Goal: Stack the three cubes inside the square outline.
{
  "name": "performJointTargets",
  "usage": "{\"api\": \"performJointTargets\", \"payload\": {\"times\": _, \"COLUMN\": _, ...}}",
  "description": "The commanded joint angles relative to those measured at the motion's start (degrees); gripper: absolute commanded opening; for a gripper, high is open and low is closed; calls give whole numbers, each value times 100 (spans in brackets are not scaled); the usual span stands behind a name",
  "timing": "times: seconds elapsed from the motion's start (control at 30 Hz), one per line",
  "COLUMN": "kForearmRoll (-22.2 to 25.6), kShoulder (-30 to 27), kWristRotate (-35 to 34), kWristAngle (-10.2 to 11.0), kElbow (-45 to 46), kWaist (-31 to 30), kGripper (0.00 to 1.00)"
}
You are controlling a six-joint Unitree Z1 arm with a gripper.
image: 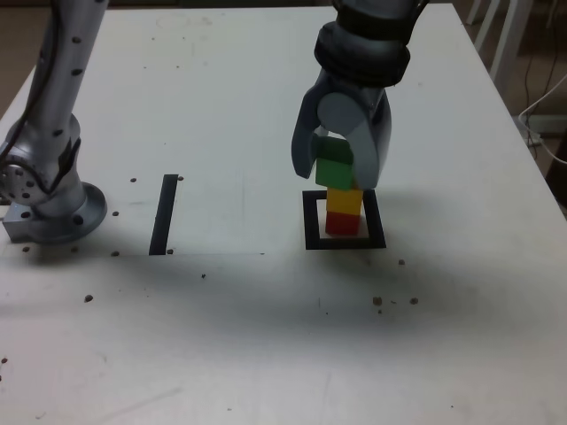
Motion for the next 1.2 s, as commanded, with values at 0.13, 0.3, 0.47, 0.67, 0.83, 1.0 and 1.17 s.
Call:
{"api": "performJointTargets", "payload": {"times": 0.13, "kForearmRoll": -18, "kShoulder": -2, "kWristRotate": 9, "kWristAngle": -10, "kElbow": -5, "kWaist": -8, "kGripper": 98}}
{"api": "performJointTargets", "payload": {"times": 0.3, "kForearmRoll": -42, "kShoulder": -39, "kWristRotate": 20, "kWristAngle": -10, "kElbow": -36, "kWaist": -8, "kGripper": 99}}
{"api": "performJointTargets", "payload": {"times": 0.47, "kForearmRoll": -51, "kShoulder": -62, "kWristRotate": 28, "kWristAngle": -16, "kElbow": -51, "kWaist": -8, "kGripper": 99}}
{"api": "performJointTargets", "payload": {"times": 0.67, "kForearmRoll": -37, "kShoulder": -90, "kWristRotate": 42, "kWristAngle": -31, "kElbow": -90, "kWaist": -8, "kGripper": 99}}
{"api": "performJointTargets", "payload": {"times": 0.83, "kForearmRoll": -16, "kShoulder": -154, "kWristRotate": 47, "kWristAngle": -40, "kElbow": -86, "kWaist": -8, "kGripper": 99}}
{"api": "performJointTargets", "payload": {"times": 1.0, "kForearmRoll": 24, "kShoulder": -411, "kWristRotate": -25, "kWristAngle": 72, "kElbow": 92, "kWaist": 27, "kGripper": 99}}
{"api": "performJointTargets", "payload": {"times": 1.17, "kForearmRoll": 41, "kShoulder": -763, "kWristRotate": -119, "kWristAngle": 184, "kElbow": 399, "kWaist": 121, "kGripper": 99}}
